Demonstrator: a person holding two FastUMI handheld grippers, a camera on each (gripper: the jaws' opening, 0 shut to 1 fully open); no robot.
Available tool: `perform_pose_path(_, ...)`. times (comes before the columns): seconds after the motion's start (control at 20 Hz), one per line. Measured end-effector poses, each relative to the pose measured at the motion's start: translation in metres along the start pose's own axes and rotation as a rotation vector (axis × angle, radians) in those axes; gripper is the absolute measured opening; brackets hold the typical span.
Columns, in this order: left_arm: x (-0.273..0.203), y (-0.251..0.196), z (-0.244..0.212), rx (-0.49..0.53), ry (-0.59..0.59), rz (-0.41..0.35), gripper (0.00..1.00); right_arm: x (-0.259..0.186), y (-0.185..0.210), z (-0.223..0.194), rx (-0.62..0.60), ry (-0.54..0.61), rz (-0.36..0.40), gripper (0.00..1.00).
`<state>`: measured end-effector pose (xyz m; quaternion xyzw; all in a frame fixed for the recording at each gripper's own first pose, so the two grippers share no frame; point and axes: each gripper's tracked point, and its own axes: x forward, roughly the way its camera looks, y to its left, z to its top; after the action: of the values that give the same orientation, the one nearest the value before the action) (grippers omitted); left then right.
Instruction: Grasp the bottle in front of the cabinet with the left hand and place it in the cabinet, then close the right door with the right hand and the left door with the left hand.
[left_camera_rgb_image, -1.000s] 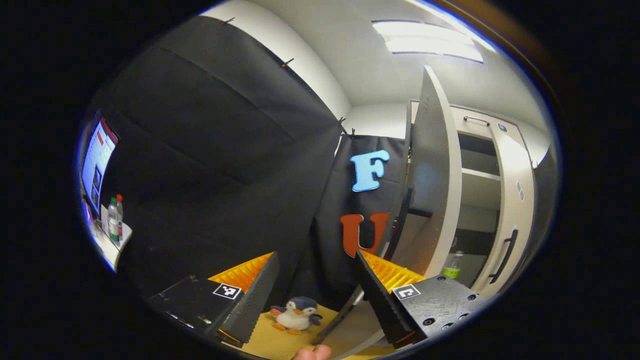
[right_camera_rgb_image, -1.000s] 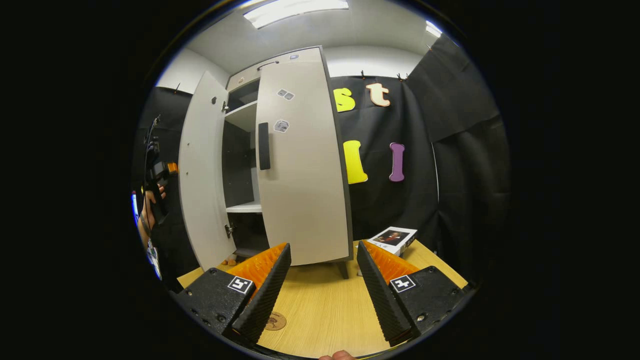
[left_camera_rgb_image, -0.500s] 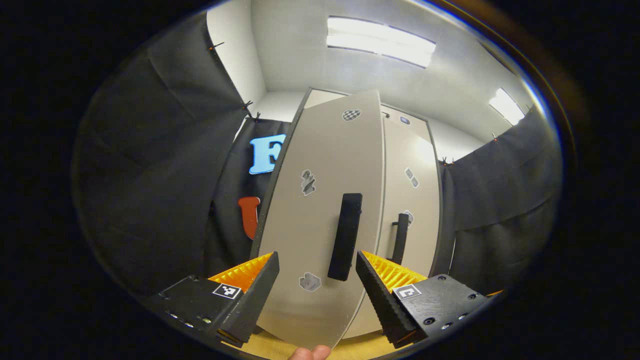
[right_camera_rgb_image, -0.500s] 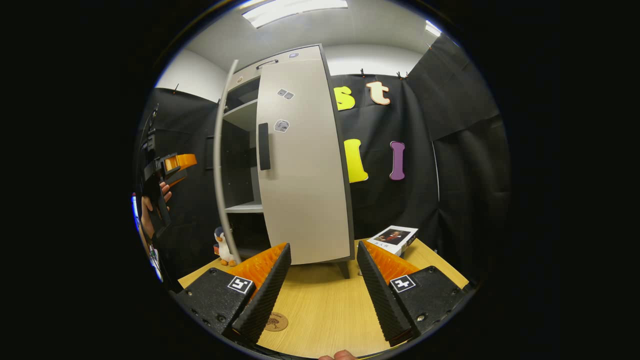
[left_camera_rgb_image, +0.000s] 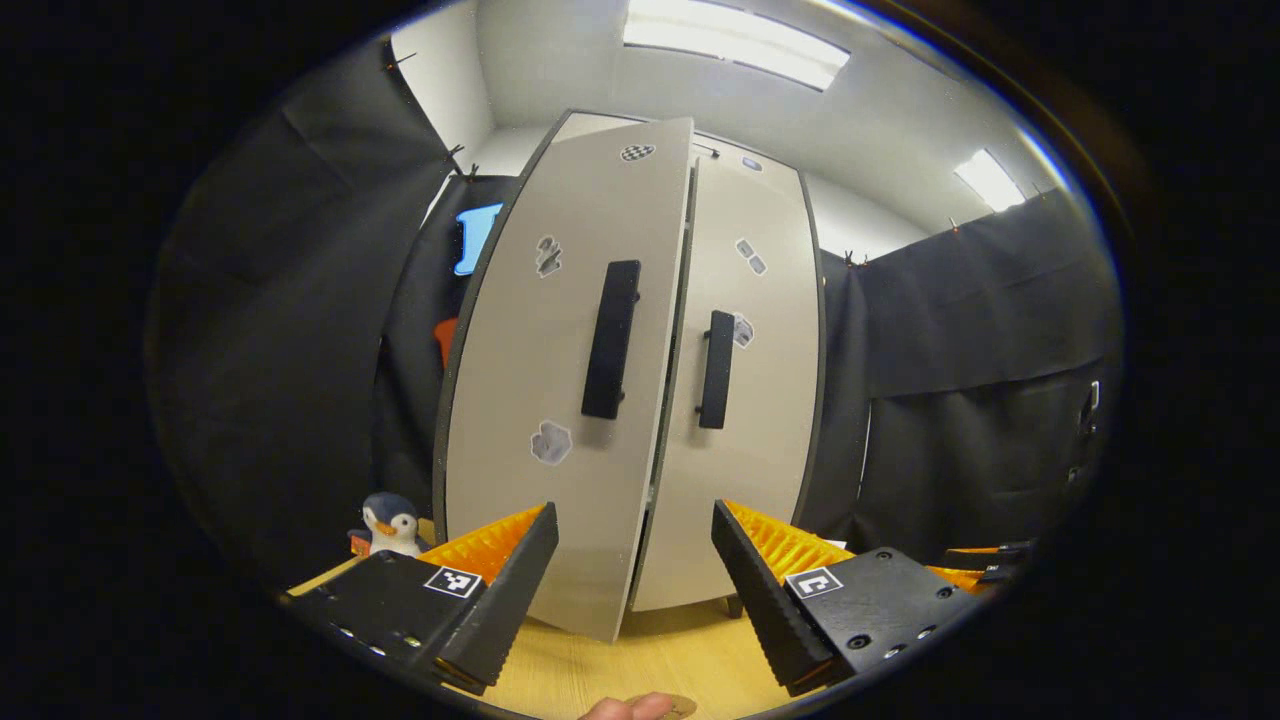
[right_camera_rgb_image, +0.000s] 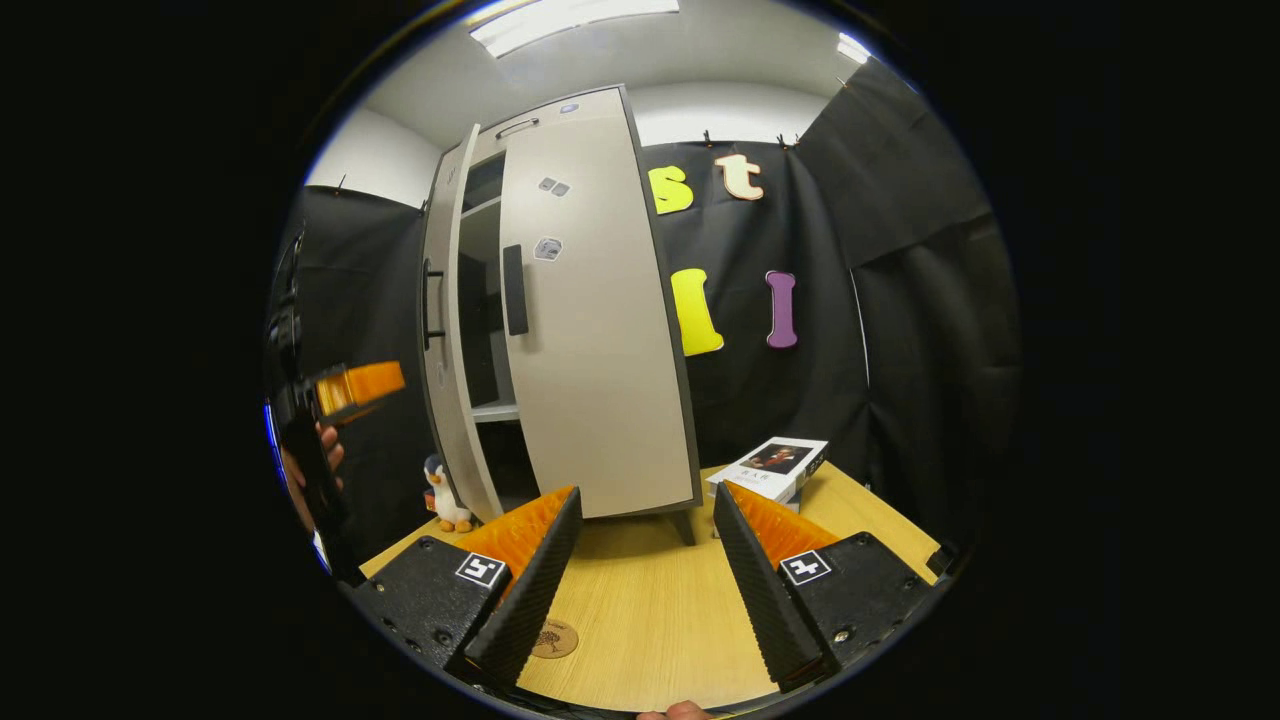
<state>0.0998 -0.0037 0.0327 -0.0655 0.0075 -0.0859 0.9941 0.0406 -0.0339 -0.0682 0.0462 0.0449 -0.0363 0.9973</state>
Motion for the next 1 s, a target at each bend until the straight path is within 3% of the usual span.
perform_pose_path(0.05,-0.004,0.002,-0.006,-0.006,-0.001,0.025,0.94,0.000,0.002,-0.002,-0.002,0.007,0.007,0.82)
perform_pose_path(0.25,-0.018,0.007,-0.009,-0.013,-0.032,0.080,1.00,-0.002,0.011,-0.003,-0.015,0.022,0.031,0.82)
perform_pose_path(0.3,-0.021,0.010,-0.012,-0.016,-0.033,0.096,0.95,-0.003,0.013,-0.003,-0.020,0.023,0.036,0.82)
perform_pose_path(0.6,-0.042,0.028,-0.053,0.008,0.056,0.184,0.94,-0.001,0.024,-0.009,-0.015,0.047,0.068,0.82)
perform_pose_path(0.75,-0.045,0.030,-0.065,0.056,0.083,0.202,0.94,0.003,0.033,-0.009,-0.027,0.059,0.094,0.82)
perform_pose_path(1.0,-0.044,0.024,-0.066,0.049,0.090,0.193,0.94,0.006,0.041,-0.003,-0.017,0.042,0.128,0.82)
